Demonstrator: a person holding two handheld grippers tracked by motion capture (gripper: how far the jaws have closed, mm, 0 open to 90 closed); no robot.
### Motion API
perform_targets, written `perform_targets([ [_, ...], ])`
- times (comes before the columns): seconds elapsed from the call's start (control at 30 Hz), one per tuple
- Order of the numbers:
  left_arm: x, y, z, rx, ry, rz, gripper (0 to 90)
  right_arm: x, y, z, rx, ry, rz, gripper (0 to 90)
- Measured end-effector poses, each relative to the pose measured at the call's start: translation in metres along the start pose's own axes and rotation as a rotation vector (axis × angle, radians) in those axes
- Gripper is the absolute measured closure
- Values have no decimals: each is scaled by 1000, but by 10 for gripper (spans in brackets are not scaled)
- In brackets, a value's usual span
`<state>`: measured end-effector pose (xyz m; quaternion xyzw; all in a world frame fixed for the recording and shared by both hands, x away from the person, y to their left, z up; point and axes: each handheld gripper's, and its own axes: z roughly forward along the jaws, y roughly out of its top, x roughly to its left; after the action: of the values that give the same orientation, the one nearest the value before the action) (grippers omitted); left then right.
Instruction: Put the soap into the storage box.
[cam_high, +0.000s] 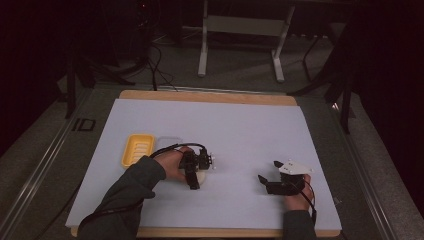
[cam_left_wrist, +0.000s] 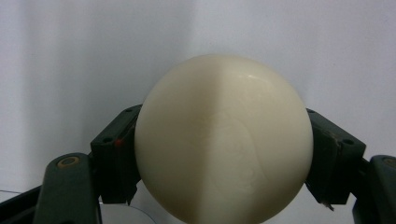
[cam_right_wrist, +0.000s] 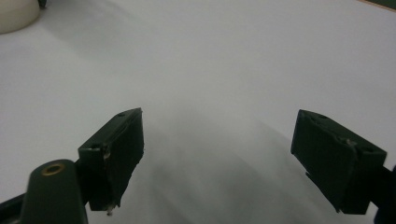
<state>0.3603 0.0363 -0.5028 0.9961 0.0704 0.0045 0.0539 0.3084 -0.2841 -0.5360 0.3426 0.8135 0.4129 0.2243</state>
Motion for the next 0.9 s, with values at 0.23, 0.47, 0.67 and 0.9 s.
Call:
perform_targets([
  [0.23,1,0,0,3,-3,9,255,0,0,0,0,0,0,171],
  [0.47,1,0,-1,10,-4,13,255,0,0,0,1,0,-1,171],
  [0.67,2,-2,-1,13,-8,5,255,0,0,0,2,0,-2,171],
  [0.9,4,-4,-4,6,-3,-7,255,0,0,0,3,0,-2,171],
])
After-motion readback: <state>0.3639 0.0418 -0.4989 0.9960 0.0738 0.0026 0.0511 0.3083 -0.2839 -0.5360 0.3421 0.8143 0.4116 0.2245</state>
